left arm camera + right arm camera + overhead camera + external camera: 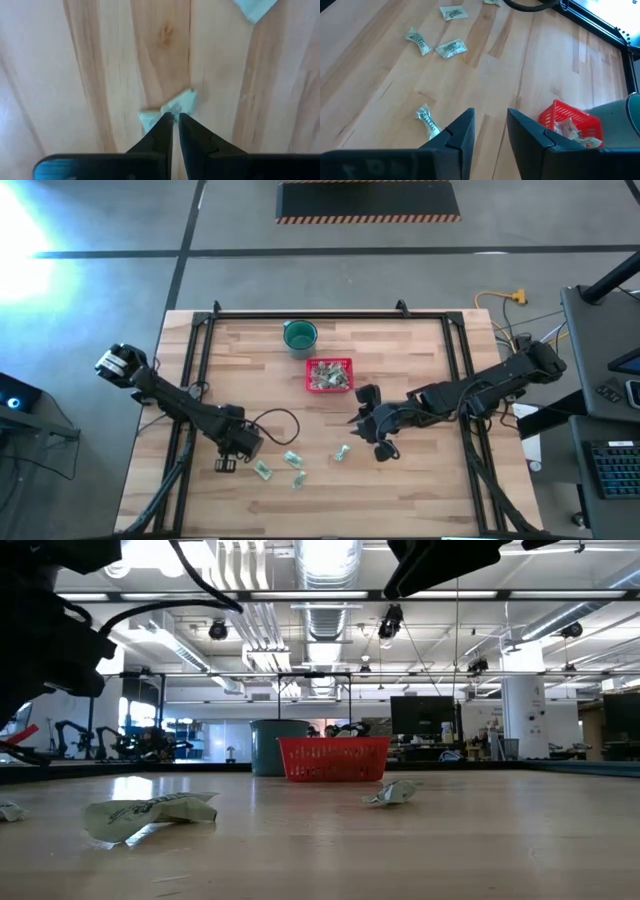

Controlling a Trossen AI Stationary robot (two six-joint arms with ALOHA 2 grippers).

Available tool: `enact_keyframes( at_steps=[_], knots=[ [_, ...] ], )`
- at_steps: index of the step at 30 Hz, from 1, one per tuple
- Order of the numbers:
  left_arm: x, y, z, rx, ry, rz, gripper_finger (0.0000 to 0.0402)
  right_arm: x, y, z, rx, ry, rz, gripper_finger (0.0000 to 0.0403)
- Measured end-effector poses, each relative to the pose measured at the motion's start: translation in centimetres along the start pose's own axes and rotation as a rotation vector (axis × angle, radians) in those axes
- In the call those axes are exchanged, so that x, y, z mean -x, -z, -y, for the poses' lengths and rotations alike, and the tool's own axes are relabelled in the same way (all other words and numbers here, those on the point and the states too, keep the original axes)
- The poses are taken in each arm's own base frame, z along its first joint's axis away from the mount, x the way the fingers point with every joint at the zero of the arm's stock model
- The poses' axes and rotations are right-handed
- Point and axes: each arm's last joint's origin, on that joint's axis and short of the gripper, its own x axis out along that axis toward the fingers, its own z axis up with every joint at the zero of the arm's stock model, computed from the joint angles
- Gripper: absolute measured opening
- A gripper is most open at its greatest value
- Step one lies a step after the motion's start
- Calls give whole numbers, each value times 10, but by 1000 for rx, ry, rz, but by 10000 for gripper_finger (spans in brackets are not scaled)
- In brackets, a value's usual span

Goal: Pick and place items into bin
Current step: Put the light green stevia packet into the red bin

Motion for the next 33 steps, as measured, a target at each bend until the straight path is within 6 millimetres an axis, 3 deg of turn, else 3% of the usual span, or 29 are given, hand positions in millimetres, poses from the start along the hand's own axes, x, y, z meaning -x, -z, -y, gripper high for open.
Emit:
enact_keyframes(
  at_steps=[9,23,33],
  knots=[
    [-7,2,1,24,26,0,16,0,4,-1,-33,-7,-35,101],
    [-14,6,2,54,2,11,134,0,4,-1,-40,-9,-36,91],
    [-29,14,-2,98,14,-19,147,0,4,-1,-40,-9,-36,94]
  ],
)
